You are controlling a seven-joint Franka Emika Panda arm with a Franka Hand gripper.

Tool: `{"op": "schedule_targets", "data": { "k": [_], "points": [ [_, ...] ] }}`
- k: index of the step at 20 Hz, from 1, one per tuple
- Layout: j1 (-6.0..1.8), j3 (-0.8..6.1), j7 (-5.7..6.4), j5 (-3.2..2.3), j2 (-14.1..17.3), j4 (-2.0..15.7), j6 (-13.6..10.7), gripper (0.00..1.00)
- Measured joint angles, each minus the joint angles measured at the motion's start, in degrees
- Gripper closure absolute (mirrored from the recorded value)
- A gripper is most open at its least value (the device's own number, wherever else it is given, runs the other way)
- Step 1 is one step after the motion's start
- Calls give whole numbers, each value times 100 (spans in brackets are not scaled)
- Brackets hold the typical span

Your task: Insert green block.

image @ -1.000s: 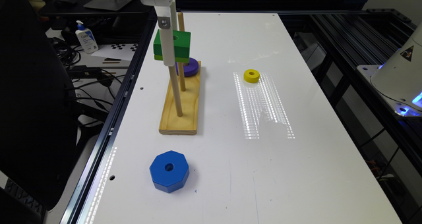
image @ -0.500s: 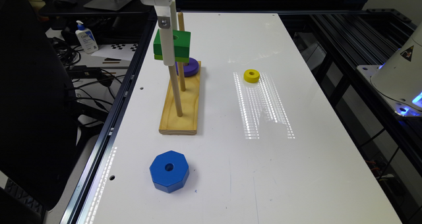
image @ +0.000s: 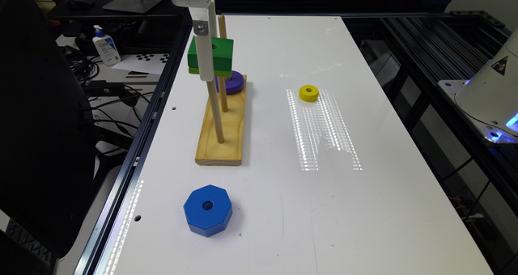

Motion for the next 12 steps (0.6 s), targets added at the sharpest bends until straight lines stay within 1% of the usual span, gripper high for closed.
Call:
{"op": "schedule_targets", "data": {
  "k": [8, 12],
  "points": [
    [28, 21, 14, -1, 124, 30, 123, 100],
    [39, 21, 16, -1, 132, 43, 124, 100]
  ]
}}
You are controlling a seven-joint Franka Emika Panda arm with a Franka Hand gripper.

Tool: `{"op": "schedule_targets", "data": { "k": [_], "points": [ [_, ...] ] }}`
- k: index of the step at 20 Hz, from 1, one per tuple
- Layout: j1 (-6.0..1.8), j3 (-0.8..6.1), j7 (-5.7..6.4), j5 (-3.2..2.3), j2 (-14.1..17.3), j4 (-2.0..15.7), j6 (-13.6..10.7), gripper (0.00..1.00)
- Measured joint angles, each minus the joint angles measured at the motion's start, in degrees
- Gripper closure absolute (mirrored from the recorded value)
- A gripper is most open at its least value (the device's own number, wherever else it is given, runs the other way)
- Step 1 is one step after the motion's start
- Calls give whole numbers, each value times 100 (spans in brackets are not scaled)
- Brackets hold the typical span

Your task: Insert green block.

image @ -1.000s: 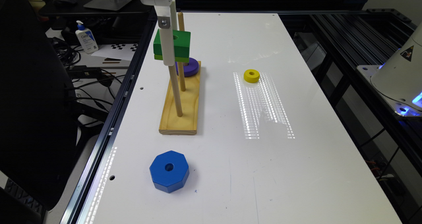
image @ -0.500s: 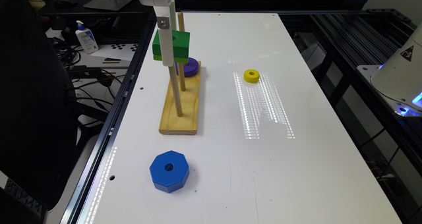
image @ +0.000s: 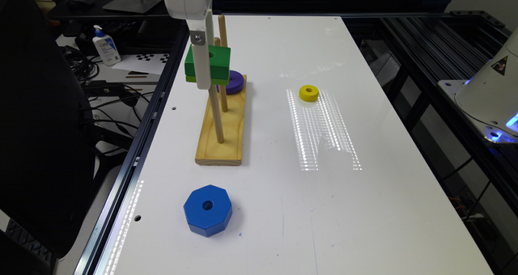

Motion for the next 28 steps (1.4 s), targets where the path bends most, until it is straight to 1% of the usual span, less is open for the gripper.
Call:
{"op": "schedule_targets", "data": {
  "k": [13, 18, 28],
  "points": [
    [5, 0, 0, 0, 4, 5, 0, 100],
    [6, -2, 1, -7, 88, 11, 31, 100],
    [7, -3, 1, -9, 111, 21, 31, 100]
  ]
}}
